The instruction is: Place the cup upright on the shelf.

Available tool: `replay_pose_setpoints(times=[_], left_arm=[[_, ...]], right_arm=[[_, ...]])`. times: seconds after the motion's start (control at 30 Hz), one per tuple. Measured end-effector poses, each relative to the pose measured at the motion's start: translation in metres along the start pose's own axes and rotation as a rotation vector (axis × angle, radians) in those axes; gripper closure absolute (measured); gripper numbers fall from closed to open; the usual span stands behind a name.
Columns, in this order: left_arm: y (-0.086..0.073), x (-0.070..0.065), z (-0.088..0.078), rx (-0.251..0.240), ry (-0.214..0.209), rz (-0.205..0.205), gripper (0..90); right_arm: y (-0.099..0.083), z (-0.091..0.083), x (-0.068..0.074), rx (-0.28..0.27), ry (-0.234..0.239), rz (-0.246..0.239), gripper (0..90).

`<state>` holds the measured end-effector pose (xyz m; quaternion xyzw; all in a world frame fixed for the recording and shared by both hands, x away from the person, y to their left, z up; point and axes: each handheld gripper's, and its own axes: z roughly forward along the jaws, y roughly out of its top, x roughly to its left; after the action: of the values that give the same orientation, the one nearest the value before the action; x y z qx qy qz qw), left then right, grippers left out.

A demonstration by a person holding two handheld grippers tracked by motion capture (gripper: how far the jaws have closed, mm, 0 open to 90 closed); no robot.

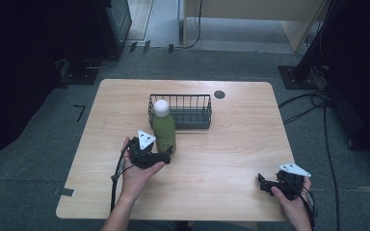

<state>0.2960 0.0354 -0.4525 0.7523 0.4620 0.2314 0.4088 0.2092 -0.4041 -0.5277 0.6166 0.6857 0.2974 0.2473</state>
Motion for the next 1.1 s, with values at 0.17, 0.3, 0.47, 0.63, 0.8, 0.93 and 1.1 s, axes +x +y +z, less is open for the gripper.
replay_pose_setpoints(times=[0.17, 0.3, 0.47, 0.63, 0.8, 0.93, 1.1], left_arm=[[0.004, -0.005, 0.002, -0.033, 0.026, -0.02, 7.7], [0.008, -0.007, 0.004, -0.055, 0.047, -0.034, 13.4], [0.011, -0.017, 0.01, -0.065, 0.063, -0.035, 14.0], [0.012, -0.019, 0.014, -0.087, 0.095, -0.07, 14.2], [0.014, -0.02, 0.019, -0.119, 0.114, -0.09, 15.7], [0.015, -0.02, 0.021, -0.123, 0.125, -0.095, 19.8], [0.017, -0.016, 0.022, -0.128, 0.126, -0.101, 20.7]], right_arm=[[0.0, 0.0, 0.0, -0.001, 0.01, -0.009, 0.0], [0.0, 0.0, 0.0, -0.001, 0.01, -0.008, 0.0], [0.0, -0.001, 0.0, -0.001, 0.016, -0.012, 0.0], [-0.001, -0.001, 0.0, 0.0, 0.016, -0.011, 0.0], [0.0, -0.001, 0.0, -0.001, 0.017, -0.012, 0.0], [-0.001, -0.001, 0.0, 0.0, 0.016, -0.012, 0.0], [0.0, -0.001, 0.0, -0.001, 0.016, -0.013, 0.0]])
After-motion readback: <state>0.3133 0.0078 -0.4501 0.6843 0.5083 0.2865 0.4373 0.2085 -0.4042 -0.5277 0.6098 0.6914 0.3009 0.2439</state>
